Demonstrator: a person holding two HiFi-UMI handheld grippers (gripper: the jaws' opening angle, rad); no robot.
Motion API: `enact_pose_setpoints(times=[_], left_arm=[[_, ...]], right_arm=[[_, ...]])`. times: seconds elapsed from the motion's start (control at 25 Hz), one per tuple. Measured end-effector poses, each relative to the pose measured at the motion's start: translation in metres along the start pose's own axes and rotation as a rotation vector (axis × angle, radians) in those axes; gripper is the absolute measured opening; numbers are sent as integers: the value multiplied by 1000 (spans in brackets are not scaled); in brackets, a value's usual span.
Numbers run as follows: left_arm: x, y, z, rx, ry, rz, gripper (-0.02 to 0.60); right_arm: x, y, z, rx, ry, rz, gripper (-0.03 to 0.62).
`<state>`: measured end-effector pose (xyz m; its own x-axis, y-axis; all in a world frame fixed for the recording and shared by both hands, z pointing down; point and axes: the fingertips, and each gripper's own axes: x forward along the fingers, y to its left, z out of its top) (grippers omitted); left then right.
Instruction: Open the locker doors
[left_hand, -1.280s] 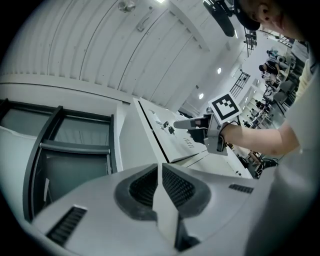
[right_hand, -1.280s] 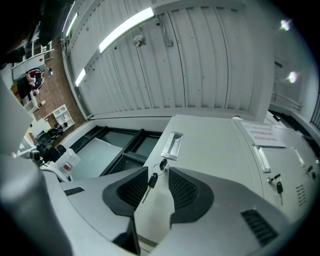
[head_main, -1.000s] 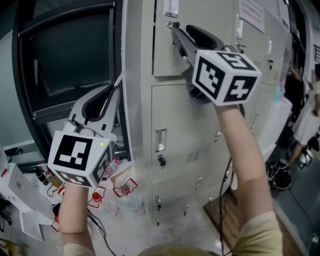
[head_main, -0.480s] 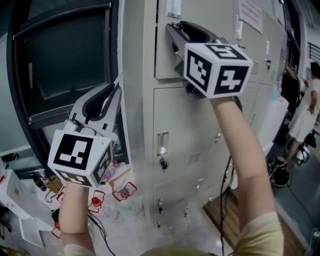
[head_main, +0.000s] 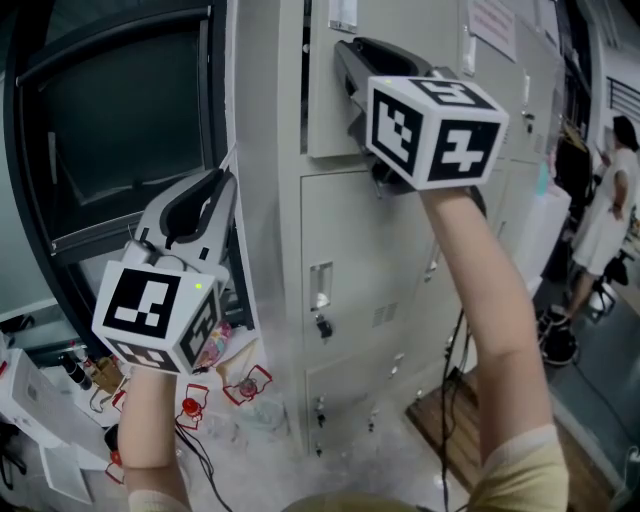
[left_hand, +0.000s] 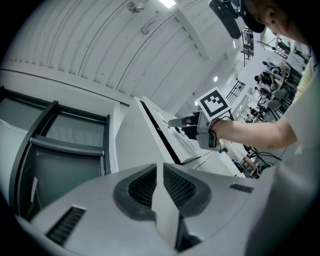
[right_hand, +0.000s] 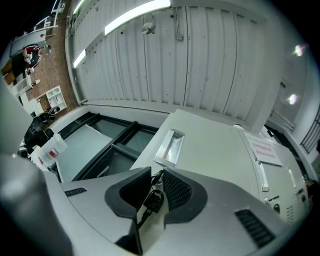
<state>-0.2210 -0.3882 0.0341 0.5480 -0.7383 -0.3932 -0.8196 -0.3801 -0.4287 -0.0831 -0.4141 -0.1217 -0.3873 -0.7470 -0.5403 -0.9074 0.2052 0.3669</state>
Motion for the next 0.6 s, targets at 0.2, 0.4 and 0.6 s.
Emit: enact_pose_setpoints(times=[0.2, 0.4, 0.6], left_arm=[[3, -9, 5, -7, -10, -3, 20], [12, -25, 8, -23, -8, -12, 20], [15, -43, 13, -23, -4, -20, 20]], right_arm=[[-12, -4, 7, 10, -12, 16, 71], [-27, -10, 13, 48, -16, 45, 71], [-46, -19, 23, 86, -31, 65, 71]])
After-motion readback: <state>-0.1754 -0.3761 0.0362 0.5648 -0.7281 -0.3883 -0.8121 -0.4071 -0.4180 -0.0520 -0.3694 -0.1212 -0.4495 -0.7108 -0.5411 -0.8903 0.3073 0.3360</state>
